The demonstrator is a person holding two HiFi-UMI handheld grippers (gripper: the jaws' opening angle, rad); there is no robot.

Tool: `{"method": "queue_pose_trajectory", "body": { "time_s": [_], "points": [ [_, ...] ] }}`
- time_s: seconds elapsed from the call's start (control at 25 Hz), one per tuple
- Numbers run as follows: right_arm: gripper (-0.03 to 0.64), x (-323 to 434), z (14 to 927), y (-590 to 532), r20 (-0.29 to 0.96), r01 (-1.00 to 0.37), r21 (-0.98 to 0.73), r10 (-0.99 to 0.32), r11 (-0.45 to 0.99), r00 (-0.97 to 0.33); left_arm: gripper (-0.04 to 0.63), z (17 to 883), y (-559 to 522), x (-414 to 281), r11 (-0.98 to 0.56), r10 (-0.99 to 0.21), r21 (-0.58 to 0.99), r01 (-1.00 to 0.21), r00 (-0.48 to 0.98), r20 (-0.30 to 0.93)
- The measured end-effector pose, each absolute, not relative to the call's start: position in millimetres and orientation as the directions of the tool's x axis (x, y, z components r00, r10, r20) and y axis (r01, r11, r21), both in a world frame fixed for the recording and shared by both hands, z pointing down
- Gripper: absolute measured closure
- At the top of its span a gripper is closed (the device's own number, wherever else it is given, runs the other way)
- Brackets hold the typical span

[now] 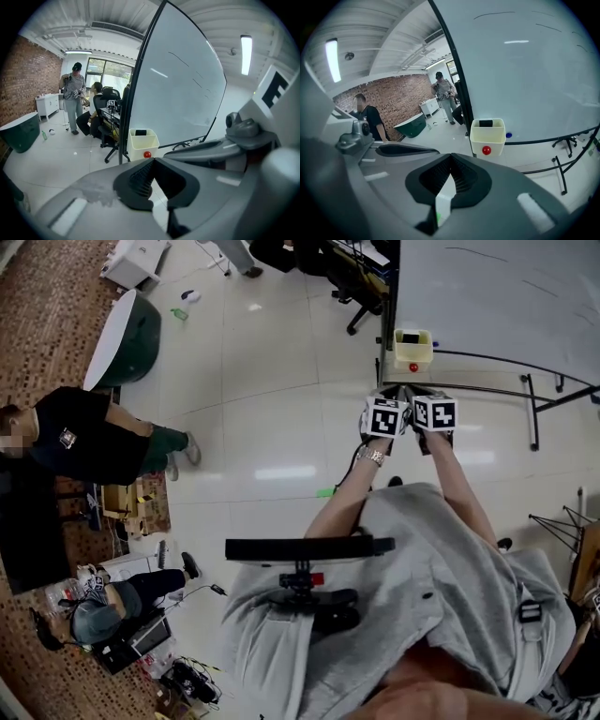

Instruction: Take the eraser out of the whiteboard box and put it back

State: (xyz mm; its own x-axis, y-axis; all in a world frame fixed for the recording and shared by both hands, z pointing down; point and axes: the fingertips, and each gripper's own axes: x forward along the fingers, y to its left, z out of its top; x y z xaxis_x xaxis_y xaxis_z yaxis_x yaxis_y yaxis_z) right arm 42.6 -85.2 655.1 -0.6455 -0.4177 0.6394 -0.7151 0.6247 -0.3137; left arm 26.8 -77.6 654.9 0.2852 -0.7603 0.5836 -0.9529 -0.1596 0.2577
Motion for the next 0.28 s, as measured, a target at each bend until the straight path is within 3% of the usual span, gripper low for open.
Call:
{"method": "queue_pose_trajectory", "body": {
  "time_s": [0.28],
  "points": [
    [0.615, 41.1, 655.7, -82.4, 0.635, -0.717, -0.328, -0.419, 0.615, -0.649, 0.594, 655.2, -74.7, 26.2, -0.173, -0.756, 0.259, -0.950, 0.297, 0.584]
  ]
}}
